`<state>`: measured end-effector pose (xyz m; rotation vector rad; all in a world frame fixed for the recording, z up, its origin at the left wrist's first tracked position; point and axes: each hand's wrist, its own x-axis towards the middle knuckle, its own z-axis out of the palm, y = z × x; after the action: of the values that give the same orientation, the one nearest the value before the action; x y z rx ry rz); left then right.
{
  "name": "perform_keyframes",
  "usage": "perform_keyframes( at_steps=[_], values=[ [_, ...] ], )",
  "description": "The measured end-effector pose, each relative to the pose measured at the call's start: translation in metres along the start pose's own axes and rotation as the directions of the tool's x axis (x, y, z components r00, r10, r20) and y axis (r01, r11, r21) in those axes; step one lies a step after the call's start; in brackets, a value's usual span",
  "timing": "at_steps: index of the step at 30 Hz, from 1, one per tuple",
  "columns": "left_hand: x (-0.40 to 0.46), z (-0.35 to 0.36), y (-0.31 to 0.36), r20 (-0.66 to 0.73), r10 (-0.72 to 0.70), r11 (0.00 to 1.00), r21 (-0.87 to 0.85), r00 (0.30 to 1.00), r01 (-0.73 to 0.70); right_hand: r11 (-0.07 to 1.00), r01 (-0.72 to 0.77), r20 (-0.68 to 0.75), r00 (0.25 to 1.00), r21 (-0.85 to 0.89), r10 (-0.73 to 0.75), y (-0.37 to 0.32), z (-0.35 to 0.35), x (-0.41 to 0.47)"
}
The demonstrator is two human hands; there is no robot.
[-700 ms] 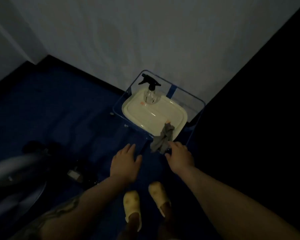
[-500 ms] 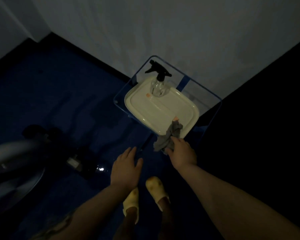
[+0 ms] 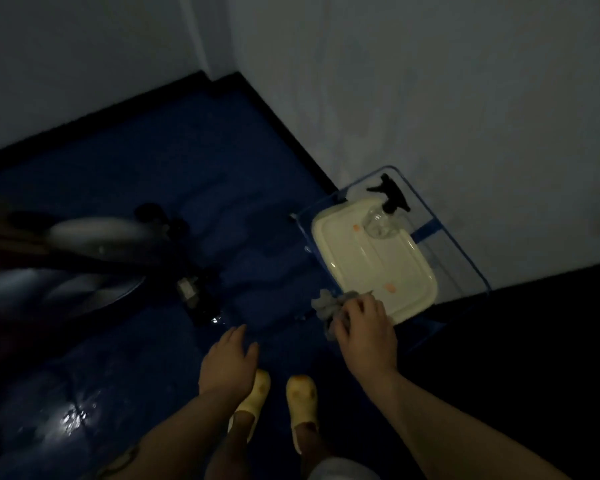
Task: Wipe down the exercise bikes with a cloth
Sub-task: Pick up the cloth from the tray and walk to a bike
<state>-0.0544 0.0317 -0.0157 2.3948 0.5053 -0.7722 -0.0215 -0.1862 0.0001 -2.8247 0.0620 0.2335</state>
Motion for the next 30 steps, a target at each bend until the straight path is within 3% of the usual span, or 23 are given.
perform_keyframes(
  at_steps=[3, 6, 10, 14, 18, 22, 30],
  values=[
    [-0.035, -0.020, -0.028, -0.084, -0.131, 0.985, -0.119, 0.988, 0.121, 0.985, 0.166, 0.045, 0.985, 0.038, -0.167, -0.043, -0.007, -0.008],
    [-0.075, -0.040, -0.067, -0.182, -0.257, 0.944, -0.259, 0.949, 0.205, 0.929, 0.367, 0.105, 0.923, 0.045, -0.369, -0.093, -0.003, -0.021],
    [-0.135, -0.061, -0.134, -0.287, -0.460, 0.830, -0.475, 0.841, 0.292, 0.748, 0.662, 0.204, 0.727, 0.044, -0.656, -0.178, 0.011, -0.049],
    [-0.202, -0.071, -0.211, -0.341, -0.637, 0.693, -0.647, 0.692, 0.319, 0.541, 0.836, 0.236, 0.508, 0.098, -0.828, -0.278, 0.027, -0.102],
    [-0.271, -0.079, -0.295, -0.369, -0.752, 0.589, -0.749, 0.547, 0.303, 0.368, 0.920, 0.241, 0.330, 0.135, -0.913, -0.370, 0.053, -0.176],
    [-0.330, -0.092, -0.378, -0.405, -0.802, 0.556, -0.775, 0.439, 0.301, 0.268, 0.950, 0.252, 0.223, 0.162, -0.942, -0.452, 0.080, -0.253],
    [-0.405, -0.112, -0.506, -0.339, -0.886, 0.441, -0.827, 0.316, 0.349, 0.154, 0.964, 0.253, 0.097, 0.217, -0.963, -0.576, 0.119, -0.373]
  ],
)
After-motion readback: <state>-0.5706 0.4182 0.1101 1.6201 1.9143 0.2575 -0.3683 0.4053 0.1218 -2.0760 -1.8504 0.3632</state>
